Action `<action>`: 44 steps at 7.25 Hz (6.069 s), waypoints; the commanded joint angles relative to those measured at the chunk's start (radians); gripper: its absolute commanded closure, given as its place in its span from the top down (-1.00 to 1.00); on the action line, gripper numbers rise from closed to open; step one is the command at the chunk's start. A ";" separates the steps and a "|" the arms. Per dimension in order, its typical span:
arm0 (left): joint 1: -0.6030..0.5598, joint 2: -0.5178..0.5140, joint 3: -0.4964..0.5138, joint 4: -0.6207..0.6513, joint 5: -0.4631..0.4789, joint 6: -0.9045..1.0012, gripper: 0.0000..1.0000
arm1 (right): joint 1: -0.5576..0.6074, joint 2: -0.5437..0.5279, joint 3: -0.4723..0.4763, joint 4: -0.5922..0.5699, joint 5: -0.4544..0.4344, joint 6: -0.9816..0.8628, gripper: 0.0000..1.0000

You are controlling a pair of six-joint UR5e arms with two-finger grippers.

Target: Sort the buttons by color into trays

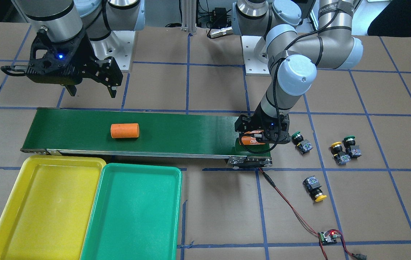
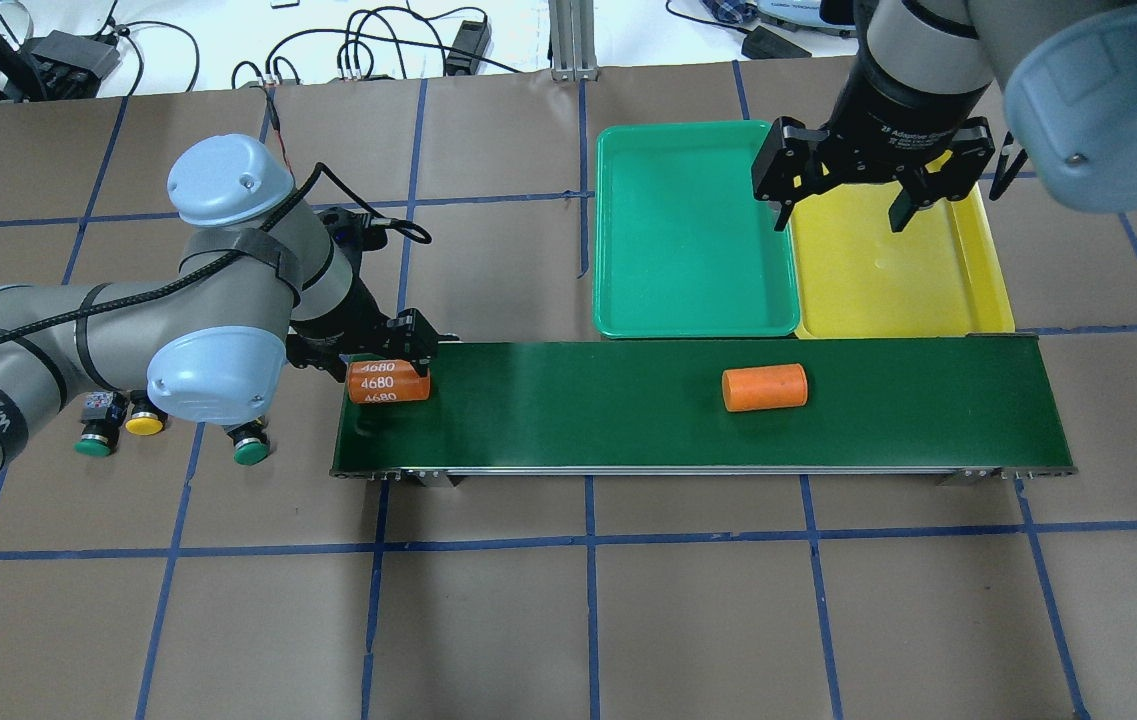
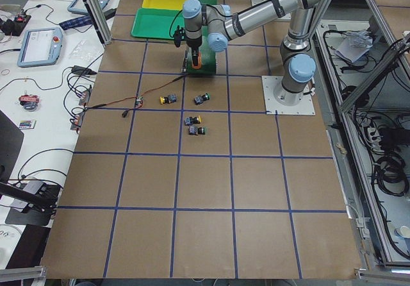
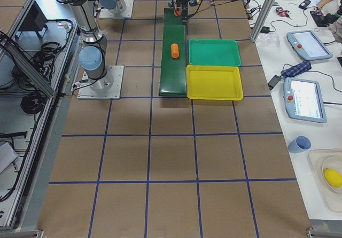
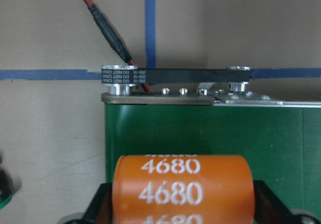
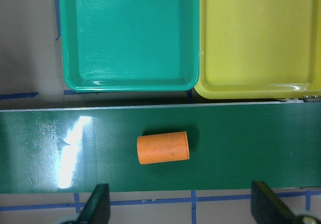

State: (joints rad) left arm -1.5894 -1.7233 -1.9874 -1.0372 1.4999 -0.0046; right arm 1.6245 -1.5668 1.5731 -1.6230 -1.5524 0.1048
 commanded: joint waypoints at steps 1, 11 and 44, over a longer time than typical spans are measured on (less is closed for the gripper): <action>-0.009 0.039 0.009 -0.001 -0.006 0.000 1.00 | 0.000 0.001 0.001 0.000 0.000 0.000 1.00; 0.289 -0.164 0.214 0.029 0.055 0.083 1.00 | 0.003 -0.002 -0.001 0.000 -0.009 -0.002 1.00; 0.135 0.168 0.004 -0.076 0.098 0.094 1.00 | -0.009 0.001 -0.002 0.002 0.000 -0.004 1.00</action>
State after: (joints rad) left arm -1.5077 -1.5876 -2.0067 -1.0872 1.5531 0.0836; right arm 1.6153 -1.5662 1.5708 -1.6214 -1.5530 0.1013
